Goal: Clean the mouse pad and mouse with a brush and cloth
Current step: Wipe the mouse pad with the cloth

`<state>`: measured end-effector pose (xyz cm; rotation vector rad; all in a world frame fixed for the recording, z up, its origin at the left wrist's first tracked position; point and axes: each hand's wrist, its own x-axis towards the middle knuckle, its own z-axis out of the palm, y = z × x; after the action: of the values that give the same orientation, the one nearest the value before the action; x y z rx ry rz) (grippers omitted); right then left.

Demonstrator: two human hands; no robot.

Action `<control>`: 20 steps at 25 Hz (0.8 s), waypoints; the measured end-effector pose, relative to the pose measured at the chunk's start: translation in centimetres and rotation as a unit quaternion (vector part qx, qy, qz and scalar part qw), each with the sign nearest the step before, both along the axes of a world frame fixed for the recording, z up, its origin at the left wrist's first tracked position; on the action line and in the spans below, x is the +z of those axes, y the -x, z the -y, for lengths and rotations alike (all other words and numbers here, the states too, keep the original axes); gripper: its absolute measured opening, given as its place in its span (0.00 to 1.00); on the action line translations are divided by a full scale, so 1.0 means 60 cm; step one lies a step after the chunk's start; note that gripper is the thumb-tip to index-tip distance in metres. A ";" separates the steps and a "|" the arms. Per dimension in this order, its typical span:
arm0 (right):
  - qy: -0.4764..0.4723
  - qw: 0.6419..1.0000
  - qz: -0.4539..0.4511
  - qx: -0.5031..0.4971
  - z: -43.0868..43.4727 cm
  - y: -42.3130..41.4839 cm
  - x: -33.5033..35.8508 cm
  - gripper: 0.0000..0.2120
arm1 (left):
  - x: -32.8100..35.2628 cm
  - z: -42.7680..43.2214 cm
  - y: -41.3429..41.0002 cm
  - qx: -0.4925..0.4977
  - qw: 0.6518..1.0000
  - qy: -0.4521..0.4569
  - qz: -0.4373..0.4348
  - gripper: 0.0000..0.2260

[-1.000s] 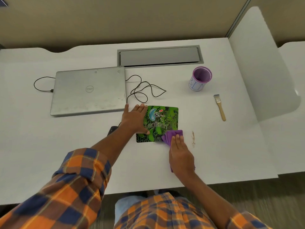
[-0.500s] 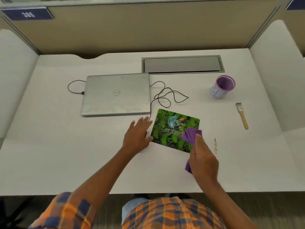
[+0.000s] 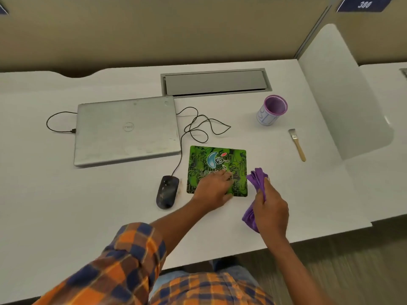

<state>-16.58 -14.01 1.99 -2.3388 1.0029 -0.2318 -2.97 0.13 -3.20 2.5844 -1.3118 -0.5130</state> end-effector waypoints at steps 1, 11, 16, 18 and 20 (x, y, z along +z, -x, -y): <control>-0.003 1.000 0.001 0.001 0.005 -0.002 0.000 0.22 | -0.003 0.008 -0.001 -0.001 1.000 -0.005 0.011 0.23; 0.007 0.997 0.006 0.072 0.042 -0.037 0.006 0.21 | -0.026 0.044 0.034 0.074 0.994 0.052 0.062 0.19; 0.005 0.996 0.003 0.090 0.048 -0.051 0.008 0.22 | -0.030 0.050 0.042 0.102 0.990 0.067 0.067 0.17; 0.001 0.996 0.005 0.088 0.047 -0.053 0.009 0.22 | -0.031 0.051 0.046 0.109 0.989 0.068 0.070 0.17; -0.002 0.996 0.008 0.085 0.045 -0.053 0.011 0.22 | -0.031 0.053 0.049 0.114 0.988 0.069 0.076 0.16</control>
<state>-13.41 -16.73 2.63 -2.3992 0.7899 -0.1825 -5.90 -3.06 -5.07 2.6516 -1.0330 -0.1822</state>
